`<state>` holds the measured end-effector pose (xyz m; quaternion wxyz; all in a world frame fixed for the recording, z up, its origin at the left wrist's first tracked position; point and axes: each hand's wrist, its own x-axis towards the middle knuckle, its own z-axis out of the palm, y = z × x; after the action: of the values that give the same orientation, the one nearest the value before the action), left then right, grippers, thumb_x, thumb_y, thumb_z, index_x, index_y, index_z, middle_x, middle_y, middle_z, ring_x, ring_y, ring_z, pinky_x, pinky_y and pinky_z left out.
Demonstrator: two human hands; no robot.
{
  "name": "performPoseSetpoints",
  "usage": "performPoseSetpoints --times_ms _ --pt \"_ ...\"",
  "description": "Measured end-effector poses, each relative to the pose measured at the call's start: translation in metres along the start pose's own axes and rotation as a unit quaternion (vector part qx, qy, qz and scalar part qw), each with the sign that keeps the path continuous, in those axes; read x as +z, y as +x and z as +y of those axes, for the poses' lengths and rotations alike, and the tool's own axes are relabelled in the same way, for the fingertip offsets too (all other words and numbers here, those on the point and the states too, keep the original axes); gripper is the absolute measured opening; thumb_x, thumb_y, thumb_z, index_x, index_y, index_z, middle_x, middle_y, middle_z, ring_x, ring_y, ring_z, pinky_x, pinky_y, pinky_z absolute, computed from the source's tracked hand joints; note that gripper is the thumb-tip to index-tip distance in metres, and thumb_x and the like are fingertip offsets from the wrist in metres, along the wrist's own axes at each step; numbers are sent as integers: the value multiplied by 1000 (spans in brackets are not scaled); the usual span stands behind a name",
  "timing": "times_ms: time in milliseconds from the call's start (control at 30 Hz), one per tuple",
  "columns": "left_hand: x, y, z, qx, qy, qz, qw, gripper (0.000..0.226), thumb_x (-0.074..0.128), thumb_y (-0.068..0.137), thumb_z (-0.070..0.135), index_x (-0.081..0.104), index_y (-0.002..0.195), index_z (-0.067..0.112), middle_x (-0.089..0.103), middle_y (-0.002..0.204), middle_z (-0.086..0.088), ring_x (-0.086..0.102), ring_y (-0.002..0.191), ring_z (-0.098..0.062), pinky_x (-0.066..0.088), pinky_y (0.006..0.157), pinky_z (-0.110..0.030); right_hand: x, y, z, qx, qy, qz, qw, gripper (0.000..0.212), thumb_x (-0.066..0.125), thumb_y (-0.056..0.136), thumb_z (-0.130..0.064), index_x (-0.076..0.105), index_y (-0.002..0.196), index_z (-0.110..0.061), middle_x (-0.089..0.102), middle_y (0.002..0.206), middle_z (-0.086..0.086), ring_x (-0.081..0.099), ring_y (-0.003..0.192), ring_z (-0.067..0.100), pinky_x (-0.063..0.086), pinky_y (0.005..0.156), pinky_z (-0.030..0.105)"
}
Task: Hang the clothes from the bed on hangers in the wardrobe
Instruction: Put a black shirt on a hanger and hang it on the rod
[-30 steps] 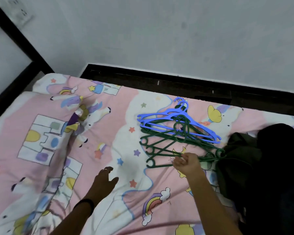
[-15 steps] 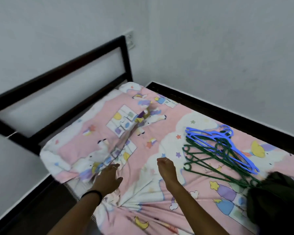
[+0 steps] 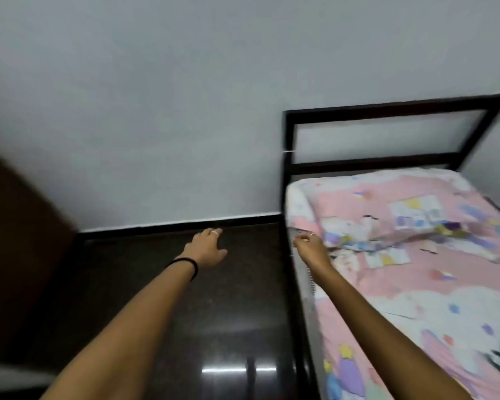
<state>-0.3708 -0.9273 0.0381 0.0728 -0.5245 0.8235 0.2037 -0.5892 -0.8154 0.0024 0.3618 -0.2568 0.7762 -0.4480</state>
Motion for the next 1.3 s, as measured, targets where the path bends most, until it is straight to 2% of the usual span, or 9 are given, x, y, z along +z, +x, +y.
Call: performPoseSetpoints --times_ms 133,233,333,467,667,767,867,1100,1300 --pt "-40 -93 -131 -112 -22 77 990 68 56 92 37 25 150 19 24 156 -3 26 142 -25 30 112 -46 119 -53 -46 -55 -17 -126 990 11 56 88 -15 60 81 -22 68 95 7 63 95 23 47 81 32" --pt "-60 -178 -226 -213 -52 119 968 68 56 92 36 26 150 17 26 155 -3 28 141 -26 31 112 -46 206 -113 -78 -82 -33 -230 969 12 53 89 -18 61 81 -20 68 93 5 62 91 20 42 70 30" --pt "-62 -273 -315 -313 -83 151 934 69 57 91 36 27 149 16 29 154 -5 31 140 -27 31 112 -45 287 -185 -99 -107 -73 -336 933 15 51 91 -18 61 81 -20 67 94 2 58 88 16 41 77 31" --pt "-54 -386 -388 -424 -114 197 877 67 56 92 34 28 149 14 29 154 -6 29 140 -29 30 112 -45 373 -268 -118 -145 -126 -437 879 13 50 93 -21 62 90 -21 66 106 3 59 100 19 44 83 33" --pt "-13 -510 -446 -533 -175 233 794 66 54 94 34 25 150 17 23 156 -2 25 142 -27 30 112 -47 475 -380 -133 -195 -189 -550 789 20 48 95 -18 62 105 -7 64 110 19 60 104 29 46 97 46" --pt "20 -556 -468 -569 -195 231 765 66 55 93 35 26 149 16 24 156 -4 25 142 -26 28 114 -43 527 -432 -129 -211 -209 -601 742 12 49 95 -16 59 91 -11 60 94 12 55 88 21 48 80 36" --pt "53 -599 -487 -621 -208 214 725 67 55 93 37 25 149 17 23 156 -4 24 142 -25 26 115 -44 581 -490 -112 -223 -238 -649 687 15 48 95 -13 55 82 -16 55 87 8 49 81 18 38 63 27" --pt "85 -685 -518 -704 -180 236 645 67 51 96 34 18 151 19 13 159 -2 14 145 -23 22 114 -45 671 -614 -70 -232 -292 -723 582 11 51 96 -19 57 104 -14 57 96 2 53 88 14 41 80 28" --pt "116 -716 -490 -729 -185 274 599 70 50 96 35 12 153 21 10 160 0 13 146 -22 22 115 -44 681 -668 -38 -259 -334 -754 504 14 53 95 -20 55 108 -17 58 112 2 54 106 17 43 86 30"
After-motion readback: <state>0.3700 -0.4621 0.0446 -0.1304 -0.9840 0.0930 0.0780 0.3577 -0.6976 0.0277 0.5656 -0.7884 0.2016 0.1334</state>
